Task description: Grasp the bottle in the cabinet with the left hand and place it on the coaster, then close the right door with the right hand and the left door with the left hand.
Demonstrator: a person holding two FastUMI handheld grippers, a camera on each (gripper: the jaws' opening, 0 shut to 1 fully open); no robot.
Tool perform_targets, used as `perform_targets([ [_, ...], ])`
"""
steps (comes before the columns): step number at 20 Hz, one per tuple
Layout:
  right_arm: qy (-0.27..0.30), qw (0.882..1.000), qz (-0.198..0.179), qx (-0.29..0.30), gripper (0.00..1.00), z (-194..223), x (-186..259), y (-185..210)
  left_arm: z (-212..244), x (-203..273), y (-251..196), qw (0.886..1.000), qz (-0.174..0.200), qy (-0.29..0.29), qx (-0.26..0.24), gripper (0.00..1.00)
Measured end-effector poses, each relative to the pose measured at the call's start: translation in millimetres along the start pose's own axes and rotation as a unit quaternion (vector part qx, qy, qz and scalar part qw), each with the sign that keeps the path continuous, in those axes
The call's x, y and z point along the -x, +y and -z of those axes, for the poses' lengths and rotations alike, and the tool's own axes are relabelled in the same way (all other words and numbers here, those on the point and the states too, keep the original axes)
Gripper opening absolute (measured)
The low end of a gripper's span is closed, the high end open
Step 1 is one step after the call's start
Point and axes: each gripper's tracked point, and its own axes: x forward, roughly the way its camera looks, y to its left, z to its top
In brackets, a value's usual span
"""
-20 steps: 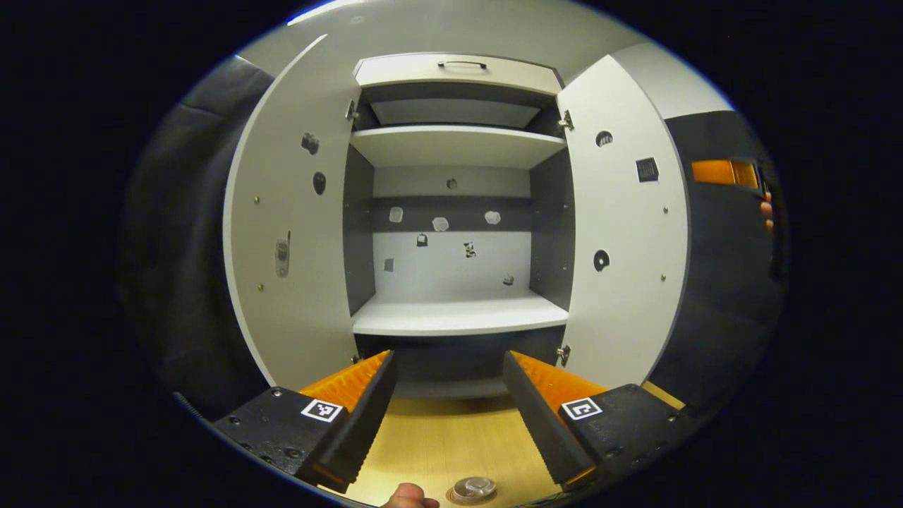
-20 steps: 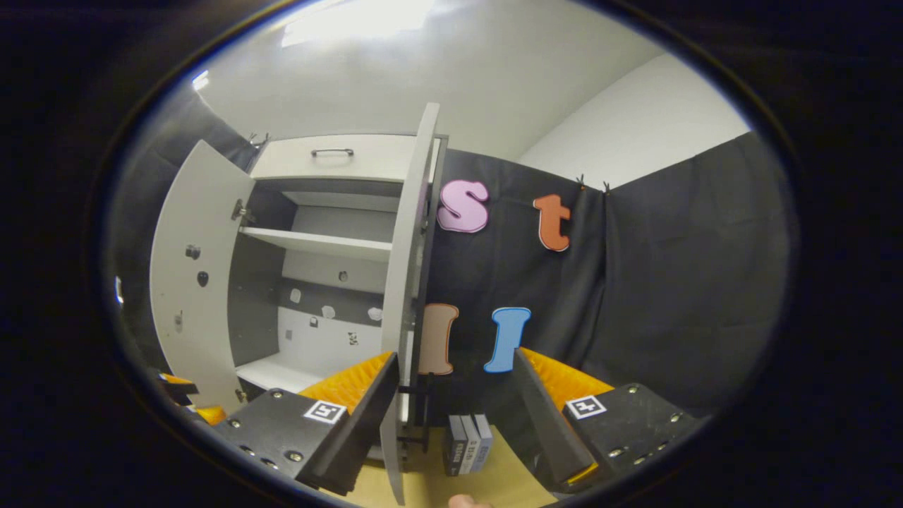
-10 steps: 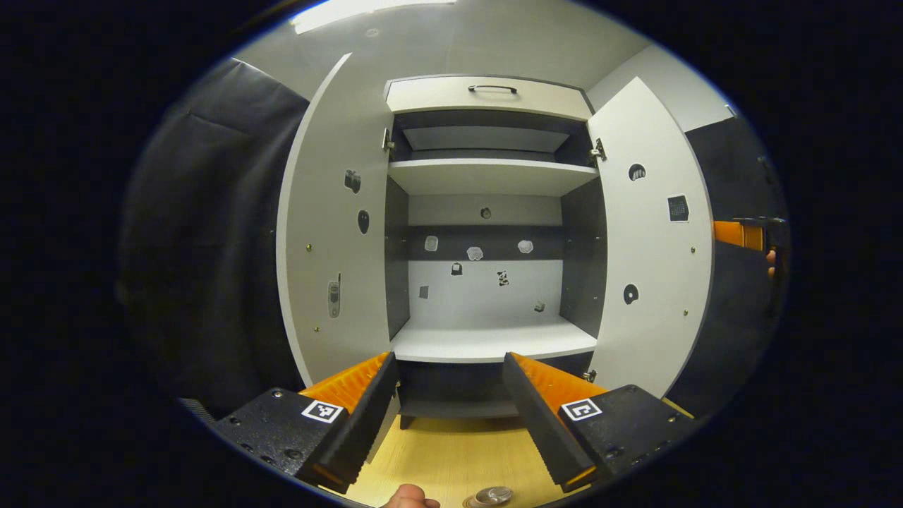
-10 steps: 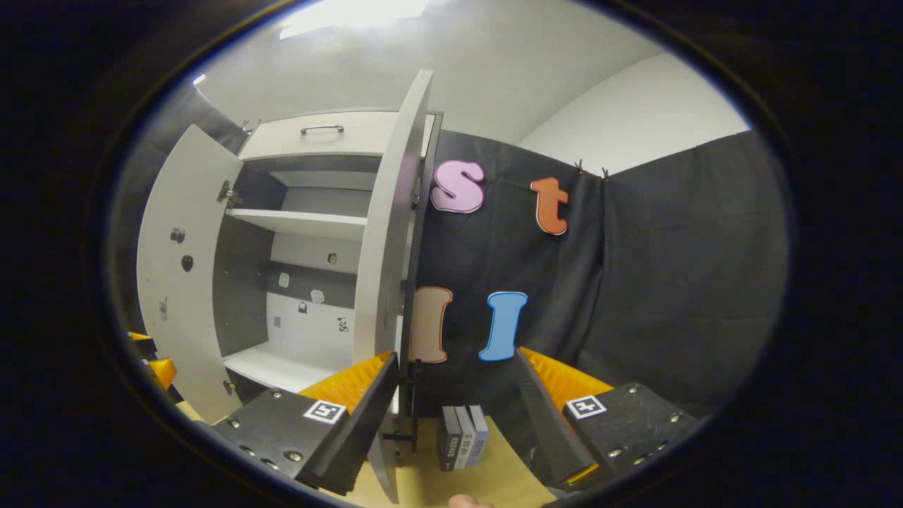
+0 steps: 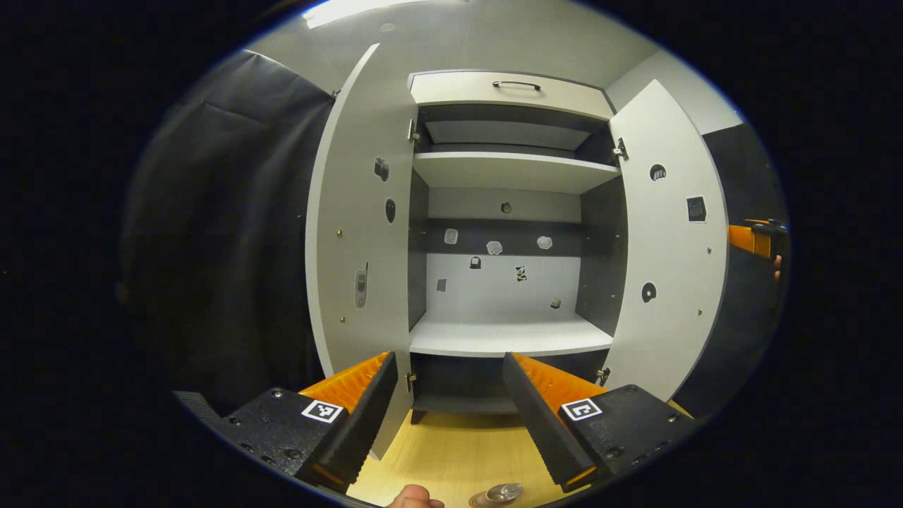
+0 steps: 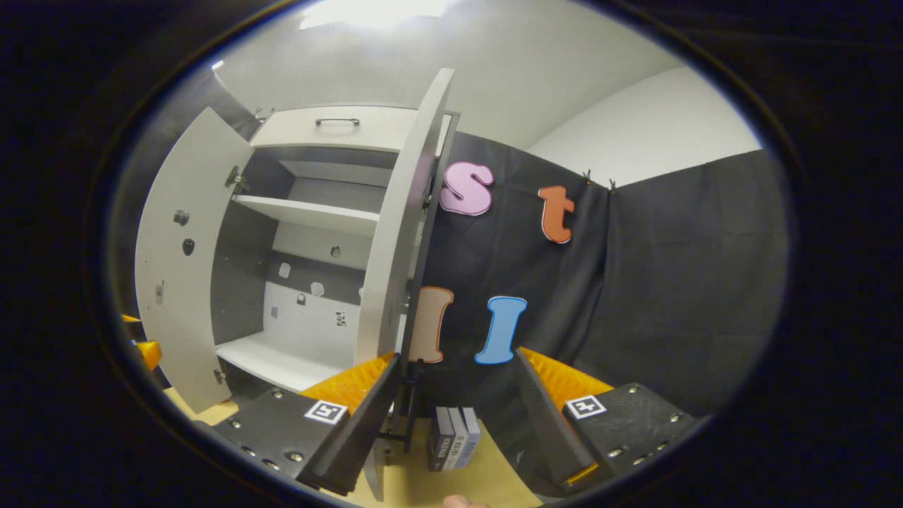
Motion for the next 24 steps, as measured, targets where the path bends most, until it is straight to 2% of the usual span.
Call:
perform_targets([
  [2,0.002,1.0,-0.003,-0.006,0.92,-0.6,0.2,4.1,-0.1,-0.5,6.5,1.0,-0.004,0.001,0.004,0.96],
  [3,0.003,1.0,-0.005,-0.009,0.96,-0.4,0.9,6.7,0.9,-1.0,10.9,1.0,-0.008,0.002,0.005,0.97],
  [7,0.001,1.0,-0.018,-0.015,0.97,-3.2,1.9,22.9,-4.3,-0.8,29.9,1.0,-0.026,-0.003,0.01,0.96],
  [8,0.001,1.0,-0.022,-0.016,0.92,-3.0,0.9,28.5,-6.3,-0.7,34.8,0.999,-0.029,-0.006,0.013,0.96],
  [9,0.001,0.999,-0.027,-0.018,0.92,-3.9,1.0,33.6,-6.7,-1.1,39.3,0.999,-0.032,-0.008,0.015,0.96],
  [10,0.001,0.999,-0.031,-0.021,0.97,-3.7,1.4,38.4,-6.6,-1.6,43.9,0.999,-0.036,-0.008,0.017,0.96],
  [12,0.003,0.999,-0.038,-0.028,0.96,-4.2,0.7,46.5,-7.1,-1.2,53.5,0.999,-0.045,-0.011,0.018,0.95],
  [13,0.003,0.999,-0.041,-0.031,0.93,-4.6,0.2,50.3,-6.8,-1.0,58.0,0.999,-0.049,-0.012,0.018,0.95],
  [14,0.004,0.999,-0.043,-0.032,0.96,-5.0,-0.1,53.8,-6.5,-0.7,62.5,0.998,-0.053,-0.013,0.019,0.95],
  [21,0.005,0.997,-0.061,-0.046,0.97,-6.6,-3.1,82.2,-9.5,-8.2,92.2,0.997,-0.073,-0.019,0.032,0.95],
  [22,0.005,0.997,-0.064,-0.048,0.93,-6.6,-5.0,87.6,-9.2,-9.7,95.3,0.996,-0.075,-0.019,0.033,0.95],
  [24,0.005,0.996,-0.07,-0.052,0.97,-7.0,-6.7,97.3,-8.5,-10.6,104.1,0.996,-0.078,-0.018,0.033,0.95],
])
